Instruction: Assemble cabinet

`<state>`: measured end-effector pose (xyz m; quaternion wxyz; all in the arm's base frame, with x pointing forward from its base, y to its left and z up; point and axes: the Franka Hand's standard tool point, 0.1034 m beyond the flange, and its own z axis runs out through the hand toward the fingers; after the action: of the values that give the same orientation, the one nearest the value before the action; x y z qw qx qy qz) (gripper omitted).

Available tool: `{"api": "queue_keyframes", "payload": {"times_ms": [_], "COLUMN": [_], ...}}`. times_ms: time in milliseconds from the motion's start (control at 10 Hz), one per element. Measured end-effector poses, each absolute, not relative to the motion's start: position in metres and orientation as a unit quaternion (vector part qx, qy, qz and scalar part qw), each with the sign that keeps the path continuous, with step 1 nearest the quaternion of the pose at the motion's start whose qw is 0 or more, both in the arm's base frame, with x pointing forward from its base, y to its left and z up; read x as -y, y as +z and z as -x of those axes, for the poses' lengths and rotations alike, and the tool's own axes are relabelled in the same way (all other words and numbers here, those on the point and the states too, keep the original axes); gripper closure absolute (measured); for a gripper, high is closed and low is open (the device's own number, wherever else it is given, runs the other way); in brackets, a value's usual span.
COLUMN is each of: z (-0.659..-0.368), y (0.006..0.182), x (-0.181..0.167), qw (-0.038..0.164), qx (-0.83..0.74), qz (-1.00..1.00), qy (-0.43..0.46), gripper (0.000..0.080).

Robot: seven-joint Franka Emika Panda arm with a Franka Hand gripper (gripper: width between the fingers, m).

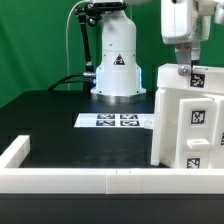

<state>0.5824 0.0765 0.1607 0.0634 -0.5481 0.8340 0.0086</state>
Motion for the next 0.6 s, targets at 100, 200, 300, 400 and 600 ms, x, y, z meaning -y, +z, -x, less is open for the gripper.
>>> {"api": "queue_keyframes", "payload": {"times_ms": [100, 200, 300, 400, 600], "z": [-0.5825, -0.5826, -0.5829, -0.5834, -0.5835], "y": [0.1606, 0.1605, 0.1607, 0.1611, 0.1608], "x": [-0.0764, -0.0761, -0.0772, -0.0784, -0.0819], "qw": [0.063, 0.064, 0.070, 0.076, 0.082], "qx": [-0.831, -0.832, -0.847, -0.854, -0.859], "qz": [0.552, 0.552, 0.526, 0.514, 0.504], "qy": [0.008, 0.009, 0.018, 0.026, 0.035], "gripper": [0.0236, 0.0236, 0.0236, 0.0236, 0.0141]}}
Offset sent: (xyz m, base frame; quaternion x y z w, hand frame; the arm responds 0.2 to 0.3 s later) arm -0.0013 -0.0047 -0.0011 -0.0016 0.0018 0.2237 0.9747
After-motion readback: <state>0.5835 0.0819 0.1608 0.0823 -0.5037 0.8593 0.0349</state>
